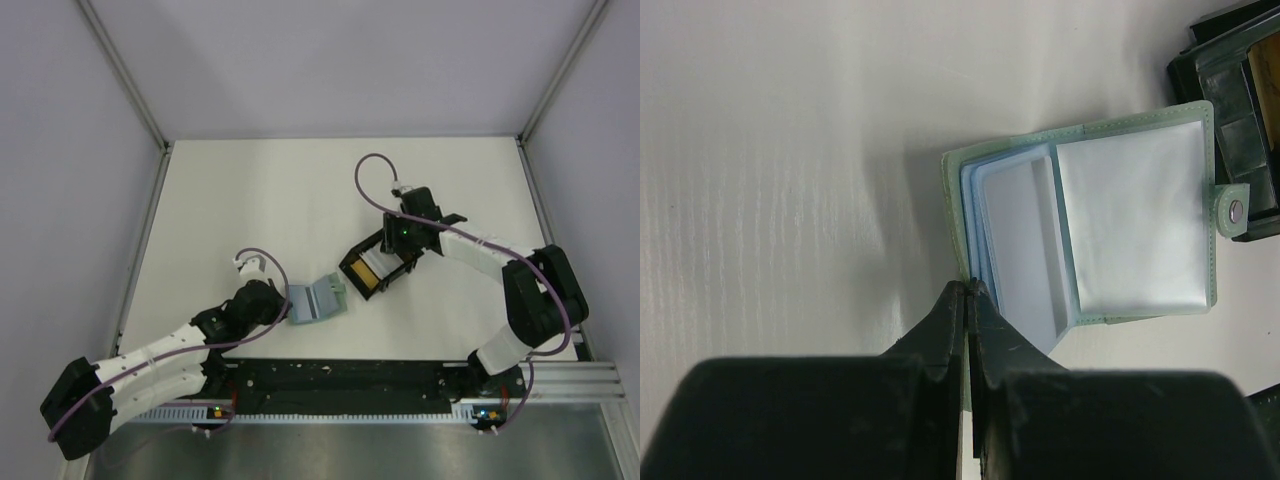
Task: Put the credit cards into the card holder
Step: Pick up the credit card from the storage box.
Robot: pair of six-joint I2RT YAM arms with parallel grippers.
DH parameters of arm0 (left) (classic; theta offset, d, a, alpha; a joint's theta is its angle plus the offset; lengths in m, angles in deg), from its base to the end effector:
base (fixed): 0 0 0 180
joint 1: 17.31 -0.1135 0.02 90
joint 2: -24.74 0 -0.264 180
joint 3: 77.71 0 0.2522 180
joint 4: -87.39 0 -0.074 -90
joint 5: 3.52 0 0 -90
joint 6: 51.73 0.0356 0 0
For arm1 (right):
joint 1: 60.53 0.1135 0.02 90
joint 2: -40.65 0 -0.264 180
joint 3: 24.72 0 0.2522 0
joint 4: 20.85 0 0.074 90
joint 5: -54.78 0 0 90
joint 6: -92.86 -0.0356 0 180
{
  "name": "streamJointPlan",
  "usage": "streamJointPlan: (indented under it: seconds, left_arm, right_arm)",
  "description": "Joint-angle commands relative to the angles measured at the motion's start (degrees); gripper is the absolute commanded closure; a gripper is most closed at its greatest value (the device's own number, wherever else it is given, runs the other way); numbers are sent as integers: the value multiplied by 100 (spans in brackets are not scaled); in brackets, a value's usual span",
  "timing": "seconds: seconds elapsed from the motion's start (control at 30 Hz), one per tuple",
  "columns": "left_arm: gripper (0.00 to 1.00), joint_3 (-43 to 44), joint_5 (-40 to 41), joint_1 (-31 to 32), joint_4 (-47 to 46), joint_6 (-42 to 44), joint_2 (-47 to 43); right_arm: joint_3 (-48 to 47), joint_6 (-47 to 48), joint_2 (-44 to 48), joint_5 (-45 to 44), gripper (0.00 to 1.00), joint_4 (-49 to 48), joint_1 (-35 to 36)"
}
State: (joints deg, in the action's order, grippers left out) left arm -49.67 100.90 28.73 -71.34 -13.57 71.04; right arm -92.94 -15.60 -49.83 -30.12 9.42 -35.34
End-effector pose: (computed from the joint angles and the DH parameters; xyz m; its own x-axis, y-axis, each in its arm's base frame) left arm 0.1180 -0.1096 0.1563 -0.7163 -0.3542 -0.6012 0.0010 0.8610 -0.5085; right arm 0.2902 0.1400 0.1951 -0.8310 -0.0423 -0.5547 -0.2211 0.9401 0.2596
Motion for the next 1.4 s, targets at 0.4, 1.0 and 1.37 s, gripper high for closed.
streamJointPlan:
  seconds: [0.4,1.0,1.37]
  left_arm:
    - [100,145,-9,-51,-311,95,28]
    - [100,154,-18,-60,-355,103,54]
    - [100,162,-62,-87,-443,130,151]
  right_arm:
    - [-153,-53,276,368,90,10,-102]
    - [-302,246,189,17,89,309,-111]
    - [-258,246,39,-62,79,370,-93]
